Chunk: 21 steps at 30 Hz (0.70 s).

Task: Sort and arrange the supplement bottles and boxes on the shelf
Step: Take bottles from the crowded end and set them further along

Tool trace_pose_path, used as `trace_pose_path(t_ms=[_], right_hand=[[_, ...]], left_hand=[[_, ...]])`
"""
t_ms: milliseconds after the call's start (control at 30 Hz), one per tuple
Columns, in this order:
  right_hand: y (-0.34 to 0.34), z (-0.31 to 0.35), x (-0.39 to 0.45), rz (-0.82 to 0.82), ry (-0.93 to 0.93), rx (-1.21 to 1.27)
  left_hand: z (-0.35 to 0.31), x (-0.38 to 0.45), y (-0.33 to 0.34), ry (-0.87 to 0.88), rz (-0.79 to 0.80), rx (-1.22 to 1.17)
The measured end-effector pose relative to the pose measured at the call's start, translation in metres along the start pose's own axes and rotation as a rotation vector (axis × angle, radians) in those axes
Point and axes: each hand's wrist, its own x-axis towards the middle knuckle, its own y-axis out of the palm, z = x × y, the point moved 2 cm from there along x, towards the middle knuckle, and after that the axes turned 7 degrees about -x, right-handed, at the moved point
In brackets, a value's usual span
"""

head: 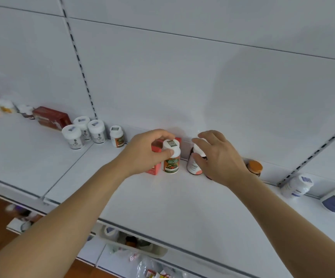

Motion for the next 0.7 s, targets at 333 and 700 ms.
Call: trace_pose_path(t_ms=[333, 700], right_hand=[[0.012, 0.107, 0.046, 0.028, -0.04, 0.034], [0.054, 0.192, 0.061, 0.144, 0.137, -0.009]], left_hand=[[0.047, 0.002, -0.108, -0.005, -0.02, 0.151], [0.101, 0.046, -0.164, 0.092, 0.095, 0.267]])
